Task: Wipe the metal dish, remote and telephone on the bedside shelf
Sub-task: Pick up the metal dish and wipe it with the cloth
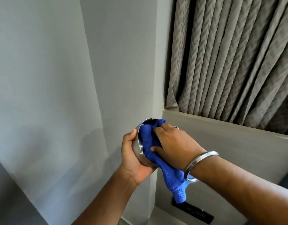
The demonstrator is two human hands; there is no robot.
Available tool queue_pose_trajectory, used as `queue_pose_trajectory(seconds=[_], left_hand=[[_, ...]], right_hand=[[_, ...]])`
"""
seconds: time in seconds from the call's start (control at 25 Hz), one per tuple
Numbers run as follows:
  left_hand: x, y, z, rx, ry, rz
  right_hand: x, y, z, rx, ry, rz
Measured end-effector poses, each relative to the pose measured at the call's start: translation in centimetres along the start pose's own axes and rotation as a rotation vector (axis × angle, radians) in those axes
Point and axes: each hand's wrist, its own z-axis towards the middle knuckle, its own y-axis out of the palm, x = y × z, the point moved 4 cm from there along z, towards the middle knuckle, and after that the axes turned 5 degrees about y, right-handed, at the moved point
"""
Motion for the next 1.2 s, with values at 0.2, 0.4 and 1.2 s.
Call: queue_pose_trajectory(seconds=[0.2, 0.4, 1.2], left_hand=[[-1.3, -0.1, -0.4, 0.025, 0.04, 0.055], [-1.6, 1.8, -0.1, -0.039, 0.057, 0.054], [-1.7, 4.0, 0.7, -0.513, 0.011, 0.04]], right_hand=[[0.5, 0.4, -2.1, -0.051, -0.071, 0.248], [0.6, -0.1, -2.1, 0.309, 0.001, 0.558], [2.9, 1.6, -3.3, -0.25, 0.026, 0.756]])
